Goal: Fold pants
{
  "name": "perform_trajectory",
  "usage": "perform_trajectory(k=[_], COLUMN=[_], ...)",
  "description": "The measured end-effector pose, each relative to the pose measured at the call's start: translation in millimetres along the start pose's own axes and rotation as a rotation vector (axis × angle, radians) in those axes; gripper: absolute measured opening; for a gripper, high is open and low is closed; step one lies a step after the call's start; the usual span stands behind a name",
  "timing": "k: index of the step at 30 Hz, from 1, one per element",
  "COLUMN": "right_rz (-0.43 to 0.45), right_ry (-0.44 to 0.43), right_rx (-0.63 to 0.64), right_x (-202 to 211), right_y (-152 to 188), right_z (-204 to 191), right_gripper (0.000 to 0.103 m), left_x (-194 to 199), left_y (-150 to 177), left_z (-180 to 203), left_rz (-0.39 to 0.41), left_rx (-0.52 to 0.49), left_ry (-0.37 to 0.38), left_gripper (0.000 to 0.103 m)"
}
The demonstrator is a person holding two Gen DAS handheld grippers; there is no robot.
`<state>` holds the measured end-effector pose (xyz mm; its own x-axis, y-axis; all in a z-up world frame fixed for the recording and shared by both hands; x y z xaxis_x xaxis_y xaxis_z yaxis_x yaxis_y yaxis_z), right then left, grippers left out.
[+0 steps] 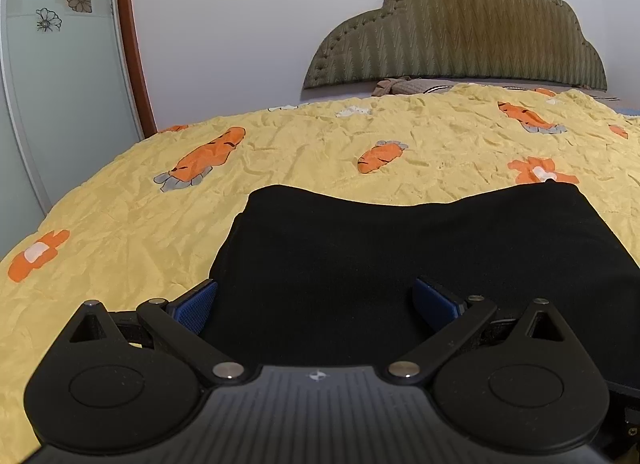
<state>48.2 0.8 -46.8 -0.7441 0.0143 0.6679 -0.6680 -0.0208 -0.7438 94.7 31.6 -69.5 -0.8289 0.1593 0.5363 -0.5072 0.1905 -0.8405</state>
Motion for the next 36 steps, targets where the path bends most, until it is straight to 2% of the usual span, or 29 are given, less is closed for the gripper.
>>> perform_trajectory(k=[2,4,6,8,11,13,15,17,19,24,28,30,32,33,34,36], right_rz=[0.002,0.056,0.109,0.113,0.04,-0.024,-0.096,-0.073,-0.091,-0.133,-0.077,-0.053,-0.097,-0.117,-0.09,-0.098], right_ry=[-0.004,-0.006,0.016,0.034,0.08,0.143,0.155,0.142,0.117,0.047,-0.007,-0.033,-0.057,-0.068,-0.082,-0.121], right_rx=[-0.004,-0.035,-0.123,-0.203,-0.186,-0.143,-0.09,-0.136,-0.195,-0.332,-0.405,-0.495,-0.604,-0.654,-0.679,-0.687], right_x=[0.5,10.2,18.2,17.4,-2.7,-14.5,-23.0,-15.3,-6.7,8.3,14.1,12.1,1.5,-2.5,-0.3,1.8], right_y=[-0.5,-5.9,-21.5,-39.3,-48.4,-39.7,-21.3,-9.9,-5.7,4.9,-2.7,-7.2,-3.9,-0.4,-0.7,-1.0], right_z=[0.5,5.4,17.0,29.9,36.6,36.0,29.9,32.7,40.7,66.2,71.4,75.6,82.1,86.0,88.4,87.3], right_gripper=[0.103,0.103,0.103,0.103,0.103,0.103,0.103,0.103,0.103,0.103,0.103,0.103,0.103,0.103,0.103,0.103], left_x=[0.7,1.2,1.3,1.3,1.4,2.6,5.5,11.5,21.0,36.8,30.1,23.7,18.1,16.8,17.0,17.1], left_y=[0.1,0.0,0.0,-0.2,-0.2,-0.6,-0.8,0.2,3.1,14.7,16.9,18.5,21.0,21.6,21.4,21.4], left_z=[-0.3,-0.8,-0.8,-0.9,-1.1,-1.1,-1.3,-1.9,-6.0,-34.8,-57.8,-63.6,-66.1,-67.4,-68.0,-68.9], left_rz=[0.004,0.005,0.005,0.006,0.006,0.011,0.014,0.003,-0.008,-0.062,-0.132,-0.175,-0.206,-0.206,-0.203,-0.206], left_rx=[0.002,0.007,0.008,0.008,0.01,0.009,0.002,-0.002,0.014,0.128,0.245,0.305,0.349,0.361,0.369,0.389], left_ry=[-0.001,-0.001,0.0,-0.001,-0.003,-0.009,-0.018,-0.014,0.013,0.099,0.192,0.247,0.282,0.286,0.286,0.281], left_gripper=[0.103,0.103,0.103,0.103,0.103,0.103,0.103,0.103,0.103,0.103,0.103,0.103,0.103,0.103,0.103,0.103])
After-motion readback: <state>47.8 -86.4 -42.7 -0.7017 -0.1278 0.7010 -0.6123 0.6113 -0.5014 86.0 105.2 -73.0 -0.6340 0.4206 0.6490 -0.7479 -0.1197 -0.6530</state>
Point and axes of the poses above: each gripper's, at about its wrist camera, not at the fingertips, and x roughly against the way its jaws point, z to its right, y to its underside, the point moved 8 cm from there along -x, roughly the way its jaws point, and after that the axes turned 7 degrees about y, right-handed, at the moved point
